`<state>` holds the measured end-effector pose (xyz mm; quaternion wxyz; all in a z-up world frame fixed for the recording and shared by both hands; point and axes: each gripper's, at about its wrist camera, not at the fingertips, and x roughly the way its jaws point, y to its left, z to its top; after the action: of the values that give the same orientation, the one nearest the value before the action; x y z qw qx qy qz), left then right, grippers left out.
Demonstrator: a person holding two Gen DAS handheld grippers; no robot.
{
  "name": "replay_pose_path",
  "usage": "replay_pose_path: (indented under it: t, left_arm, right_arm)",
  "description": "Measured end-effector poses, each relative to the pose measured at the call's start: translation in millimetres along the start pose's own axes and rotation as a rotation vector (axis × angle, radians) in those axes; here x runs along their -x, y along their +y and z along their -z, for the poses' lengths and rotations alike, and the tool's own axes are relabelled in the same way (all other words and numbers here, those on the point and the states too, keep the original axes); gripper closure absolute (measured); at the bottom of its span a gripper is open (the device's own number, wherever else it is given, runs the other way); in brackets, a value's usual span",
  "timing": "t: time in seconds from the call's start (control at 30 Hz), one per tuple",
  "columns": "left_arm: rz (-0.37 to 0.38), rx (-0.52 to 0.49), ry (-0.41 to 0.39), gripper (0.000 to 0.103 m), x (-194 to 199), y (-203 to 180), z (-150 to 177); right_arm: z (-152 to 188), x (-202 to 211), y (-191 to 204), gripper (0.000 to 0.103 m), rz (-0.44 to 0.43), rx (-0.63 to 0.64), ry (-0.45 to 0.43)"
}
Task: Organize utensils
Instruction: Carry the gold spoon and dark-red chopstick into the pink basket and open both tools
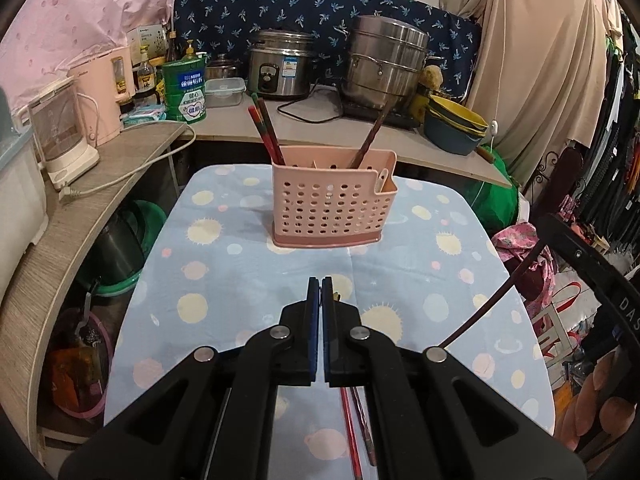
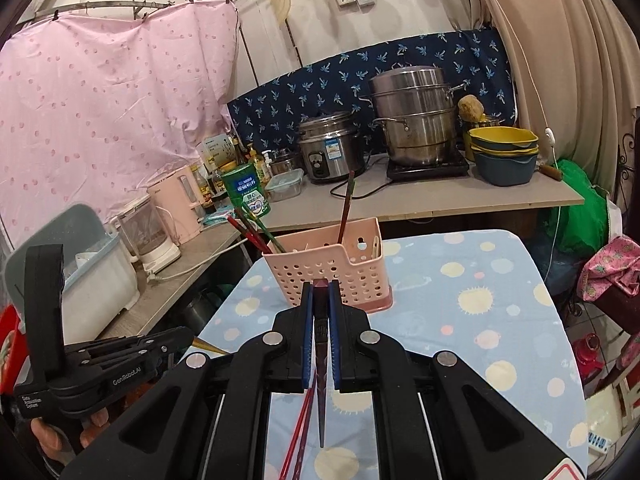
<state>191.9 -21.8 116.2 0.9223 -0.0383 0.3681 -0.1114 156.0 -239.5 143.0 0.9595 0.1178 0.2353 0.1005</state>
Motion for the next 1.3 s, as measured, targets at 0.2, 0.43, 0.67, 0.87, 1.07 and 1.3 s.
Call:
replay_pose_path:
  t: [0.2, 0.43, 0.67, 0.87, 1.07, 1.3]
  left_arm:
    - [-0.002, 0.014, -0.046, 0.102, 1, 10, -53]
    - [-0.035, 0.011, -0.107, 0.102, -6, 15, -118]
    - [-0.069, 0.004, -0.124, 0.102, -34, 16, -157]
    - [-0.086, 0.007, -0.093, 0.102, -66, 19, -163]
    - [-0.089, 0.007, -0.057, 0.102, -91, 23, -156]
    - [-0.091, 0.017, -0.02, 0.102, -113, 29, -150]
  right_arm:
    - [-53, -14, -3, 0.096, -0.016, -0.014, -0.068]
    - [-123, -43, -8, 0.096, -0.012, -0.039, -0.159]
    - [-169, -82, -7, 0.096, 0.004, -0.046, -0.22]
    - [-171, -126, -9, 0.096, 0.023, -0.042, -0.179]
    - [-153, -162, -17, 0.096, 0.028, -0.046, -0.099]
    - [-131, -183, -17, 0.096, 0.031, -0.029, -0.032]
